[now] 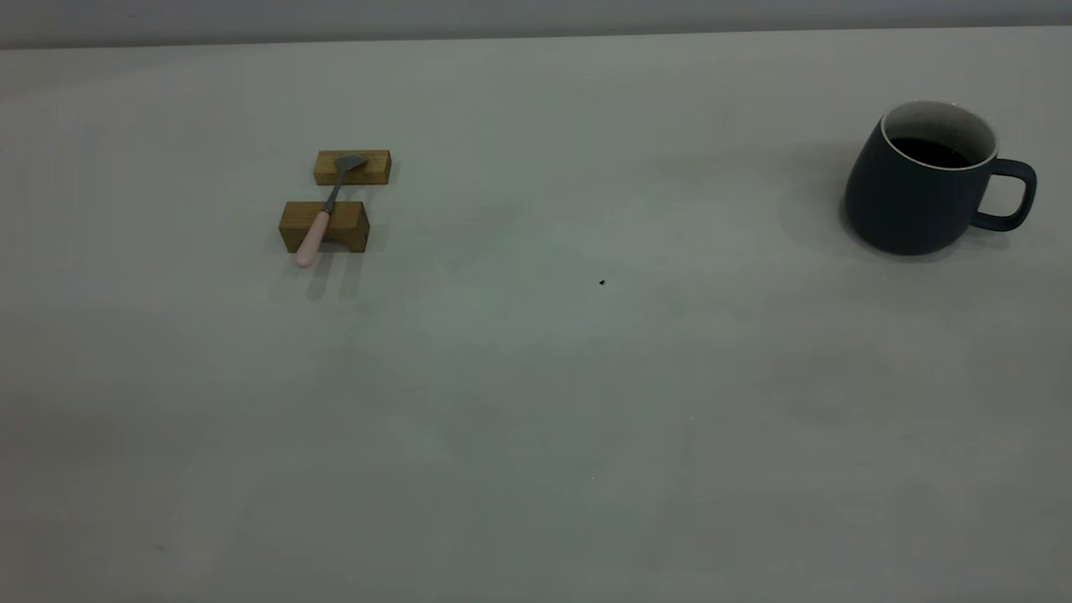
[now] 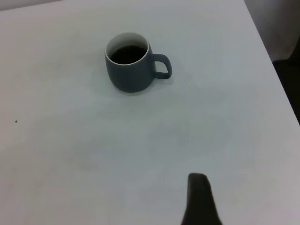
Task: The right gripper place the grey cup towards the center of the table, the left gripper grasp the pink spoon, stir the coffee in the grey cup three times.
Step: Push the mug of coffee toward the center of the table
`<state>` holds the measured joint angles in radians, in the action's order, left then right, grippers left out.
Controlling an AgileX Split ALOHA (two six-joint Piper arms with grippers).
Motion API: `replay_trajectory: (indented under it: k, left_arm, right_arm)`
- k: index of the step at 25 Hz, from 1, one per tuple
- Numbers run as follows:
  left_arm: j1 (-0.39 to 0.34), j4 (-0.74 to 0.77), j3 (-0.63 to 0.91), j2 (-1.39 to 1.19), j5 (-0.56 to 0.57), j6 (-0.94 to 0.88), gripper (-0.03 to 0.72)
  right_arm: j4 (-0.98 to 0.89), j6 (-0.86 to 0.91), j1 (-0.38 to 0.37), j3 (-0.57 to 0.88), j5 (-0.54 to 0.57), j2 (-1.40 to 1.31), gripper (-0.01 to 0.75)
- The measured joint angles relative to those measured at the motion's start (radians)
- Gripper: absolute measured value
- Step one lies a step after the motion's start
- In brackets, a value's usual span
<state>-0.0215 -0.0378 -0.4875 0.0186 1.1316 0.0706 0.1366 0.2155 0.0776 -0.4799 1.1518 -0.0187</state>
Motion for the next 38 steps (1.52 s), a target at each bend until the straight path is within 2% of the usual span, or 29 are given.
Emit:
replay_trajectory:
  k: [38]
  left_arm:
    - [0.000, 0.000, 0.000, 0.000, 0.000, 0.001, 0.312]
  right_arm:
    - [-0.025, -0.030, 0.000, 0.001, -0.015, -0.005, 0.573]
